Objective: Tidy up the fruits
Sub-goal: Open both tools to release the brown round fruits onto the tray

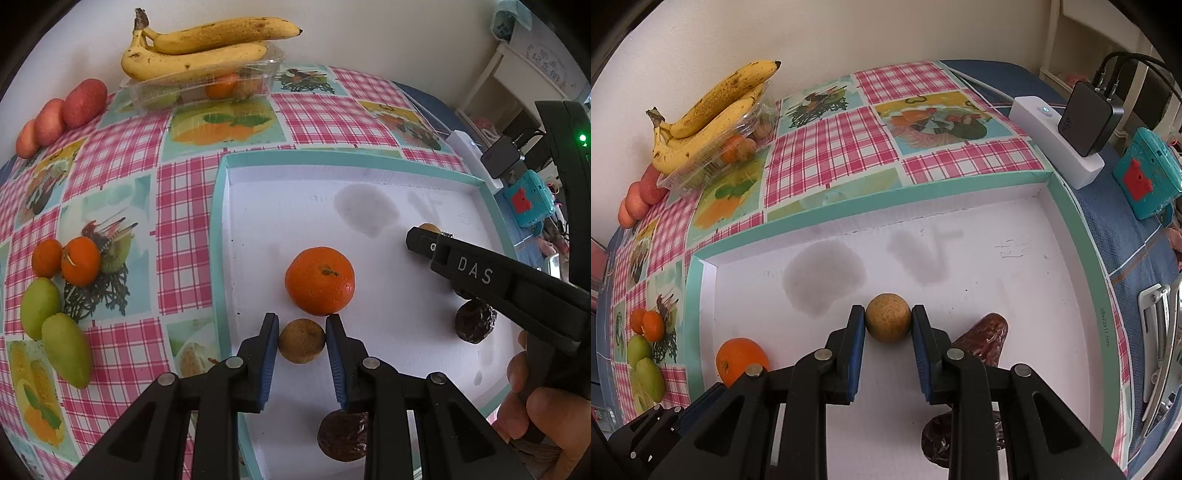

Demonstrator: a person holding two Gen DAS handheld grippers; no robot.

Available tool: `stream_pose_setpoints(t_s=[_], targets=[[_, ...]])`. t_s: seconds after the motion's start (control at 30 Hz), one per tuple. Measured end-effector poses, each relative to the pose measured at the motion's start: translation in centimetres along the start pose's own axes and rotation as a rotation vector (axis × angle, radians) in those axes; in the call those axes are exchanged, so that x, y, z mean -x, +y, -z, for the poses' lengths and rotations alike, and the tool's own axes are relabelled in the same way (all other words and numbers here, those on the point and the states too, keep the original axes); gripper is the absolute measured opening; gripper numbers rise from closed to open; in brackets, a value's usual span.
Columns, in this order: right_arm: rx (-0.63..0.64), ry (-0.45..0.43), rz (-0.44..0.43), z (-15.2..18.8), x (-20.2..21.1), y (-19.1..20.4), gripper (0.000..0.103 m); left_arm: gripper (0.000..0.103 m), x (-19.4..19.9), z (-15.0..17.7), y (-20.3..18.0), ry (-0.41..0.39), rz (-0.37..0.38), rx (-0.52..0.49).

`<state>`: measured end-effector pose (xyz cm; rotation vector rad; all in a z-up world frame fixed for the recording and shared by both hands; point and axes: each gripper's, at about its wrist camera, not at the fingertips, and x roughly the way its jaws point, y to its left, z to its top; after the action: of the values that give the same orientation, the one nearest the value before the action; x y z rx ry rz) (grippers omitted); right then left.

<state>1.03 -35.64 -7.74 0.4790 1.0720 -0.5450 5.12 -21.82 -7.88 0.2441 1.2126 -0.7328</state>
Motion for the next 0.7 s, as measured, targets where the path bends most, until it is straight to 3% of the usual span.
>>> stream_pose_setpoints(t_s=[0.17, 0.27, 0.3, 0.43, 0.6, 0.7], targets=[[0.003, 0.001, 0.002, 0.0, 0.0, -0.1, 0.028, 0.029, 0.0, -0.1, 0.0, 0.009, -0.003, -0.002], [0.008, 0.001, 0.013, 0.0, 0.0, -0.1, 0.035, 0.031, 0.2, -0.1, -0.3, 0.01, -0.015, -0.019], [0.01, 0.0, 0.02, -0.1, 0.1, -0.1, 0.042, 0.034, 0.3, -0.1, -0.4, 0.008, -0.016, -0.023], [0.003, -0.013, 0.029, -0.3, 0.8, -0.3, 0.045, 0.052, 1.2, -0.3, -0.5, -0.007, -0.009, -0.033], [0.01, -0.046, 0.051, -0.8, 2.4, -0.5, 0.062, 0.071, 3.2, -0.6, -0.5, -0.05, -0.011, -0.041], [0.012, -0.064, 0.066, -1.0, 3.3, -0.5, 0.068, 0.073, 3.9, -0.9, -0.1, -0.061, -0.033, -0.023]])
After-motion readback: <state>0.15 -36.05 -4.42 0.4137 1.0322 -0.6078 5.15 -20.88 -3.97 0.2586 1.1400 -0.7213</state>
